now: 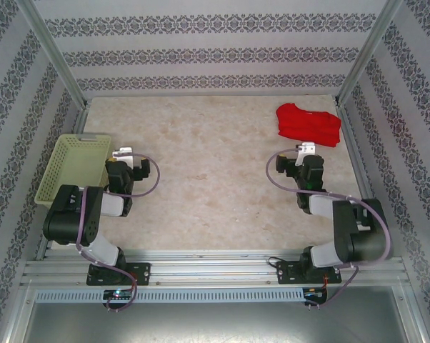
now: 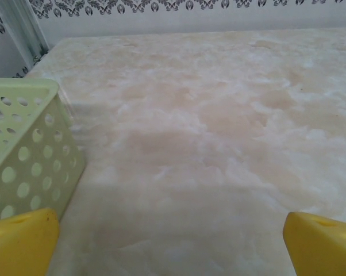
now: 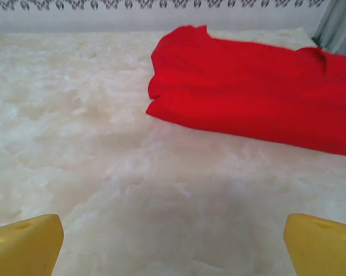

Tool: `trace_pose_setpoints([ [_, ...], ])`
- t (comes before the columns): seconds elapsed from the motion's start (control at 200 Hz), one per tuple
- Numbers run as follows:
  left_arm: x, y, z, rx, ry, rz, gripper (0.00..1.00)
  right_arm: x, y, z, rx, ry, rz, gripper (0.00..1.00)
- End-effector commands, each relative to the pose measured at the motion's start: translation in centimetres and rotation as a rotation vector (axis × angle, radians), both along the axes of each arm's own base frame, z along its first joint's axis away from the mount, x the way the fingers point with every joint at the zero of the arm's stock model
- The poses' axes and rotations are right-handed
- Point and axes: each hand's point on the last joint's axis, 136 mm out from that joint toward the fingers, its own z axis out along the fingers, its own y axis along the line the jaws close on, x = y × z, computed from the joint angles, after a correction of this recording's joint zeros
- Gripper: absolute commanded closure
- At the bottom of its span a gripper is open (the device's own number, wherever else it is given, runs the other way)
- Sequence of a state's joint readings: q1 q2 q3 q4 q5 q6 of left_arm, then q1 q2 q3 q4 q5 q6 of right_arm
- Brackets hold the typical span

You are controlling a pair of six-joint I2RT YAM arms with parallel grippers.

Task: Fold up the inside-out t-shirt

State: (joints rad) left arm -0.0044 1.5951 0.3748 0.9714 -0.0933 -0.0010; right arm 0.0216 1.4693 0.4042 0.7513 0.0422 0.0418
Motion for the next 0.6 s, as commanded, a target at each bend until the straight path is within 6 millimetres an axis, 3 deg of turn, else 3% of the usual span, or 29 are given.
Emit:
trace_pose_setpoints([
  [0.0, -0.40, 0.69, 0.24, -0.029, -0.022, 0.046, 0.00, 0.68, -0.31, 0.90, -0.004, -0.075, -0.004, 0.02],
  [0.595, -0.25, 0.28, 0.19, -0.031, -0.014, 0.022, 0.00, 0.76, -0.35, 0.93, -0.004, -0.074, -0.007, 0.02],
])
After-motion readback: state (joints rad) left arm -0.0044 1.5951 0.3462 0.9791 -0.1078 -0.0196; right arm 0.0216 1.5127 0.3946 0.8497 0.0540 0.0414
